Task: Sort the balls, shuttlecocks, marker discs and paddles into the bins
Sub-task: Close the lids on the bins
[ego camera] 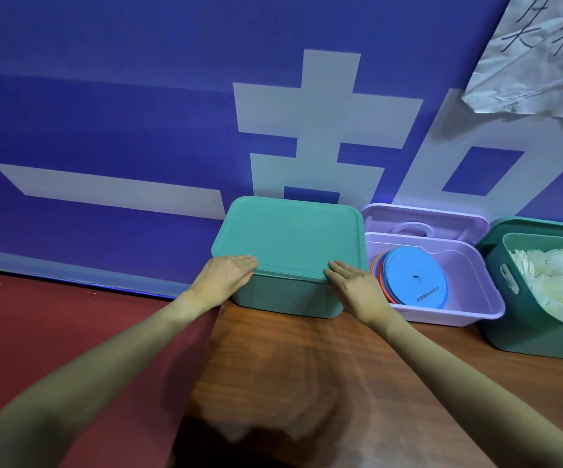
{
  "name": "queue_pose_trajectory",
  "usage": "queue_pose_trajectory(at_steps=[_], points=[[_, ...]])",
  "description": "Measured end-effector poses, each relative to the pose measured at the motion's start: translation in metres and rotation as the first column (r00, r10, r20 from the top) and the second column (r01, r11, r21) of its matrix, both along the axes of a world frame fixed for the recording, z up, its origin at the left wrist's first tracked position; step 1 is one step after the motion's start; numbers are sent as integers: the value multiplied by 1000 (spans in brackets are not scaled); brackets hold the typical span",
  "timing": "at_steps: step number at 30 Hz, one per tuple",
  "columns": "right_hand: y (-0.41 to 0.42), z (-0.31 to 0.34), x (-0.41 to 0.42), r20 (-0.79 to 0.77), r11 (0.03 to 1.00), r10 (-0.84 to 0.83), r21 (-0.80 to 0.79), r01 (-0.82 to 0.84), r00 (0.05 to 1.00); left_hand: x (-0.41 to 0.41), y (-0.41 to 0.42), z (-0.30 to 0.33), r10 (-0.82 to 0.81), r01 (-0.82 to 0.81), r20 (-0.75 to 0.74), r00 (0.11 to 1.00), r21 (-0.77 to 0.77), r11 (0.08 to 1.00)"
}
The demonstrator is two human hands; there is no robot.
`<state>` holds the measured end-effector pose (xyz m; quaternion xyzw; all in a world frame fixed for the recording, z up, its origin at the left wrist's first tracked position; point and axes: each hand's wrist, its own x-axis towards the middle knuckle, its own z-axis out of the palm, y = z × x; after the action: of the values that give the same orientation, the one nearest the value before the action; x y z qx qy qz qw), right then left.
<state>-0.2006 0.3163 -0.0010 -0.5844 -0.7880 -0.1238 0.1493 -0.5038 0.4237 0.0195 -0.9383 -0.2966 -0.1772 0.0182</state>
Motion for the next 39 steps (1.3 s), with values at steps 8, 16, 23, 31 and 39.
queue_pose_trajectory(at_steps=[8, 16, 23, 31, 39], points=[[-1, 11, 0, -15, 998, -12, -64, 11, 1000, 5, -3, 3, 43, -35, 85, 995, -98, 995], [-5, 7, -4, -112, 994, -74, -86, 65, 991, 9, -15, -15, 106, -99, 163, 981, -49, 994], [-7, 17, -5, -276, 995, -96, -62, 82, 956, 12, -11, -6, 318, -233, 304, 898, -284, 930], [8, 7, -1, -521, 846, -528, -251, 470, 671, 19, 17, -9, 803, -500, 154, 575, -711, 495], [10, -2, -13, -715, 804, -547, -304, 511, 436, 19, 19, -16, 841, -441, 289, 457, -748, 496]])
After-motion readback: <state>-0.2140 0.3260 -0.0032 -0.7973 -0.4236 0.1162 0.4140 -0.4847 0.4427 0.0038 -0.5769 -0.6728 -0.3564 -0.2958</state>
